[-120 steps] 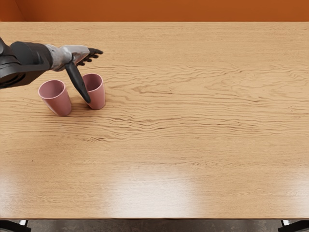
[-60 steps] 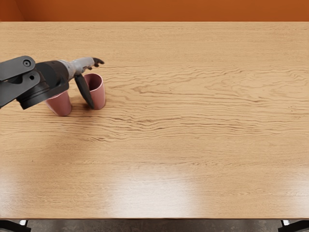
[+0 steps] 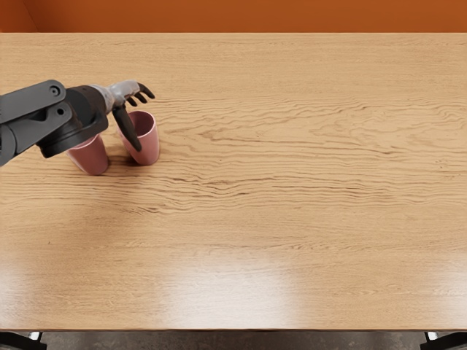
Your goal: Pick up cup and place in cup with left hand
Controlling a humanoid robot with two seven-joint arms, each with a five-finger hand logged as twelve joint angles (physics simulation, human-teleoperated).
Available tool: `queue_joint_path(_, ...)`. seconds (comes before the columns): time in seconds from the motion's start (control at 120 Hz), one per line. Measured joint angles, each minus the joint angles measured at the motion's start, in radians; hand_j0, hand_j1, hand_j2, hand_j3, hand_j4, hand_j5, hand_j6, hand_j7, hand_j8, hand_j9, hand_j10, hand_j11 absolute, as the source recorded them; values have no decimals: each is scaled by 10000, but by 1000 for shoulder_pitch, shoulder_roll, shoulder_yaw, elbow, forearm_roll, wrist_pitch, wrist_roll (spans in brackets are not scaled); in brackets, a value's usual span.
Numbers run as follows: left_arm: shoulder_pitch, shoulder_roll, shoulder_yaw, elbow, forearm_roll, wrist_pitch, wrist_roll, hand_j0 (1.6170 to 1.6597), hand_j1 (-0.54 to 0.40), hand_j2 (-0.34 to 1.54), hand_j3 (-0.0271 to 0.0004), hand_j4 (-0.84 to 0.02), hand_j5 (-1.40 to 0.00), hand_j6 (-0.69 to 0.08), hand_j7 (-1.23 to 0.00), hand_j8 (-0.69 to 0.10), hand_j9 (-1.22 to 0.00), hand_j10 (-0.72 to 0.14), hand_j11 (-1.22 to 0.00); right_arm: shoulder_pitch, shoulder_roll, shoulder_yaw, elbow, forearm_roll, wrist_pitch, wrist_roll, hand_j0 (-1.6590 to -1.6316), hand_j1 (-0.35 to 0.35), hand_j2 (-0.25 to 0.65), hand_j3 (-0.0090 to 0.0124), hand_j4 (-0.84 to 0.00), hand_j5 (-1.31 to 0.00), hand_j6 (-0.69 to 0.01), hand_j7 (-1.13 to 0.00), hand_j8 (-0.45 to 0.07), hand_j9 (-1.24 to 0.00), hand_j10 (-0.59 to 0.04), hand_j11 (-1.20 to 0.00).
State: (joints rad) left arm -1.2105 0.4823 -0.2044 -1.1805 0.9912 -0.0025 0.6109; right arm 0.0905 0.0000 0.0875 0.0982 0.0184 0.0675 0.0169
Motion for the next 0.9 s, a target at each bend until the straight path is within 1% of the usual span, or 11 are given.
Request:
queue_joint_path(0.192,-1,-7,18,10,1,-2,0,16580,216,575,0,-2779,-3573,-2789,-3571,-2786,-3569,-2774,-3568,0,0,0,0,0,0,0,-16581,-3491,0,0,-5,-1,-6,0,-4,-1,-3,0)
queue_joint_path(0.267,-2,-7,23,11,1,-2,0,16581,-499,943,0,-2958,-3844,-2968,-3842,-2966,-3841,-2953,-3842,0,0,0,0,0,0,0,-16581,-3491,0,0,-5,-1,-6,0,-5,-1,-3,0)
queue_joint_path(0.333,-18,-7,33,12,1,-2,0,16580,-591,896,0,-3158,-4097,-3168,-4095,-3166,-4093,-3154,-4093,0,0,0,0,0,0,0,-16581,-3491,0,0,-5,-1,-6,0,-5,-1,-3,0)
queue_joint_path(0.4,-20,-7,41,13,1,-2,0,16580,-732,869,0,-3355,-4348,-3365,-4345,-3363,-4344,-3351,-4343,0,0,0,0,0,0,0,-16581,-3491,0,0,-5,-1,-6,0,-4,-1,-3,0)
queue_joint_path(0.5,-22,-9,52,14,3,-2,0,16580,-847,875,0,-3691,-4495,-3043,-4593,-3374,-4609,-3615,-4605,0,0,0,0,0,0,0,-16581,-3491,0,0,-5,-1,-7,0,-5,-1,-3,0)
queue_joint_path(0.667,-31,-11,75,14,1,-4,0,16579,-1203,1161,0,-3900,-4952,-3623,-5000,-3788,-5005,-3861,-5004,0,0,0,0,0,0,0,-16581,-3491,0,0,-5,-1,-6,0,-5,0,-3,0)
queue_joint_path(0.7,-31,-11,76,14,2,-4,0,16577,-1391,1395,0,-3936,-5043,-3478,-5092,-3833,-5099,-3891,-5102,0,0,0,0,0,0,0,-16581,-3491,0,0,-5,-1,-6,0,-5,0,-3,0)
queue_joint_path(0.75,-31,-11,78,14,2,-6,0,16560,-1080,593,0,-3968,-5202,-3421,-5251,-3882,-5257,-3926,-5261,0,0,0,0,0,0,0,-16581,-3491,0,0,-5,-1,-6,0,-5,0,-4,0)
queue_joint_path(0.792,-43,-11,85,14,0,-8,0,16560,-1011,889,0,-4014,-5350,-3474,-5386,-4027,-5370,-3996,-5373,0,0,0,0,0,0,0,-16581,-3491,-1,0,-5,-1,-7,0,-5,-1,-4,0)
queue_joint_path(0.825,-57,-11,98,14,1,-8,0,16562,-1158,902,0,-4133,-5403,-3351,-5480,-3883,-5462,-4087,-5466,0,0,0,0,0,0,0,-16581,-3491,0,0,-5,-1,-6,0,-5,-1,-4,0)
queue_joint_path(0.9,-64,-11,119,14,-1,-10,0,16562,-1207,957,0,-4085,-5576,-3182,-5684,-3752,-5629,-4198,-5634,1,0,0,0,0,0,0,-16581,-3491,0,0,-5,-1,-6,0,-5,-1,-3,0)
